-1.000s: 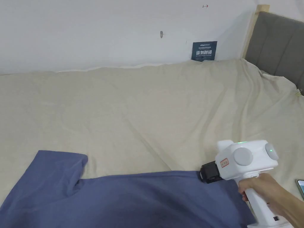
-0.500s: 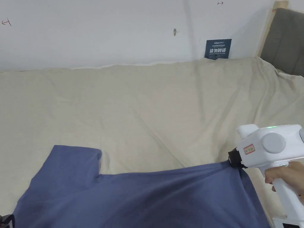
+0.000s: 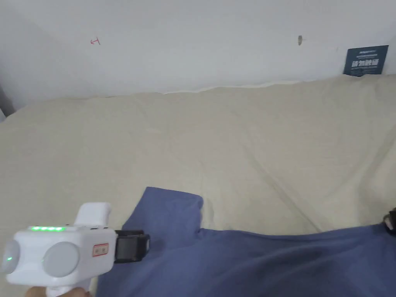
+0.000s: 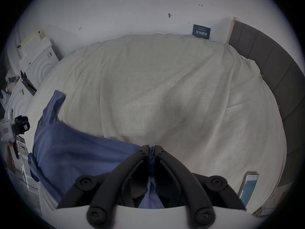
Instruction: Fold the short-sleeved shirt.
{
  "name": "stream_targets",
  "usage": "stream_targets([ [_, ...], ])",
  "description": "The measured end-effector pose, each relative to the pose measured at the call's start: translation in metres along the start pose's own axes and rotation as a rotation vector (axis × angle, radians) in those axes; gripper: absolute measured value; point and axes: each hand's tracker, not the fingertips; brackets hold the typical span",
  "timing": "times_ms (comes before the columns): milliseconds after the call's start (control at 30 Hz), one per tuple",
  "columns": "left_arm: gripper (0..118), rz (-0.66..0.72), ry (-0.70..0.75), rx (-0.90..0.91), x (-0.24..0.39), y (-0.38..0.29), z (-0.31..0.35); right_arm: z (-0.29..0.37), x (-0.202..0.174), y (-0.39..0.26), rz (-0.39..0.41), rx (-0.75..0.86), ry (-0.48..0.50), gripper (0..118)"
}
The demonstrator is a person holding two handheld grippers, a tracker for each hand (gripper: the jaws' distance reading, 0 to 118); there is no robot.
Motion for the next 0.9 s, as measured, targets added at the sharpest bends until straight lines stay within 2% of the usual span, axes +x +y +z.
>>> stream_targets([
  [67, 107, 0.055, -0.060, -0.035, -0.012, 0.011, -0.026, -0.001, 0.003, -0.002, -0.004, -0.002, 0.005, 7],
  [267, 107, 0.040, 0.106, -0.125, -0.015, 0.024, -0.078, 0.004, 0.001, -0.006, 0.010, -0.002, 0.023, 7],
  [333, 104, 0.095, 0.082, -0.151, -0.027, 0.030, -0.098, 0.004, -0.002, -0.006, 0.032, -0.005, 0.016, 7],
  [367, 104, 0.113, 0.023, -0.168, -0.027, 0.031, -0.103, 0.003, -0.003, -0.006, 0.034, -0.004, 0.015, 7],
  [400, 102, 0.100, 0.041, -0.171, -0.024, 0.029, -0.105, 0.002, -0.003, -0.006, 0.035, -0.003, 0.015, 7],
  [467, 86, -0.014, 0.111, -0.171, -0.018, 0.026, -0.102, -0.001, -0.003, -0.007, 0.018, -0.002, 0.023, 7],
  [500, 73, 0.022, 0.087, -0.162, -0.017, 0.028, -0.098, -0.002, -0.002, -0.007, 0.011, -0.002, 0.026, 7],
  [567, 3, -0.003, 0.123, -0.125, -0.010, 0.029, -0.089, -0.003, -0.004, -0.009, 0.006, -0.006, 0.024, 7],
  [700, 3, 0.043, 0.104, -0.133, -0.011, 0.029, -0.090, -0.004, -0.001, -0.013, -0.032, -0.010, 0.040, 7],
  [900, 3, 0.050, 0.033, -0.088, -0.015, 0.034, -0.056, 0.007, 0.004, -0.008, -0.030, -0.001, 0.047, 7],
])
